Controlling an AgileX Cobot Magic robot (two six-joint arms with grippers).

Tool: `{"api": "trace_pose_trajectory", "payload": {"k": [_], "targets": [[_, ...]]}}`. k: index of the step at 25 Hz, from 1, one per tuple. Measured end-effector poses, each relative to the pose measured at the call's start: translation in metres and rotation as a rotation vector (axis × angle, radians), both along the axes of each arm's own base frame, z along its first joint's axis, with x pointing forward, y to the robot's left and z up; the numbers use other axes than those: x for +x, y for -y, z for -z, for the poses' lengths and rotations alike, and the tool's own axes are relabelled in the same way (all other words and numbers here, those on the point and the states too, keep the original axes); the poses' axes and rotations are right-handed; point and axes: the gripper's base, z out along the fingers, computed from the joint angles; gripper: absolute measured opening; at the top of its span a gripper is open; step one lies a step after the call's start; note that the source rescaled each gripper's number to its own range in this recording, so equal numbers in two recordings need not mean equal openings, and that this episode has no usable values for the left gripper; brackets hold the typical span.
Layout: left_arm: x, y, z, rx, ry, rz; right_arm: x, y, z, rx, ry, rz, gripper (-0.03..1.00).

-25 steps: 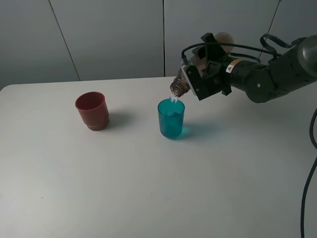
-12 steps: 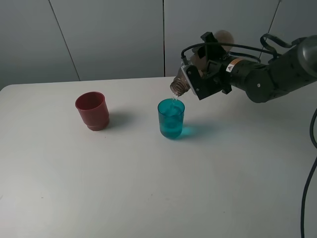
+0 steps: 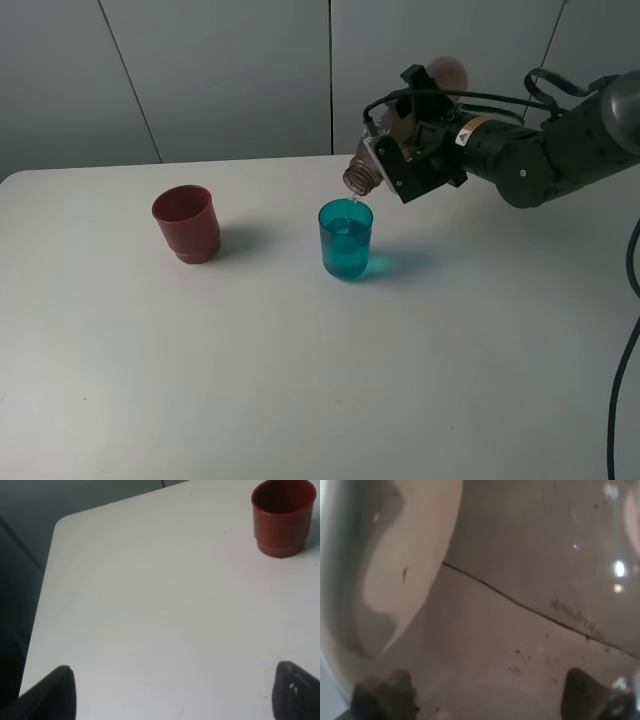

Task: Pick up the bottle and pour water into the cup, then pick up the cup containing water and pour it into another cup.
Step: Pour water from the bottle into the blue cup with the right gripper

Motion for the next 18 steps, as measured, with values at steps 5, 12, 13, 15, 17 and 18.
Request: {"api": "trace_pose_trajectory", "payload": {"k": [5,12,13,15,17,18], "targets": [[0.0,0.0,0.0,0.0,0.0,0.0,-0.001,-0.002,0.0,-0.046,0.02,-0.04,0.02],[0.0,0.0,0.0,0.0,0.0,0.0,-0.004,-0.011,0.0,-0.103,0.051,-0.101,0.02],[0.0,0.0,0.0,0.0,0.0,0.0,-0.005,-0.013,0.0,-0.106,0.055,-0.108,0.02],[0.0,0.0,0.0,0.0,0.0,0.0,-0.005,-0.012,0.0,-0.108,0.056,-0.109,0.02],[0.0,0.0,0.0,0.0,0.0,0.0,-0.005,-0.012,0.0,-0.108,0.056,-0.109,0.02],[0.0,0.0,0.0,0.0,0.0,0.0,-0.005,-0.012,0.0,-0.108,0.056,-0.109,0.02]]}}
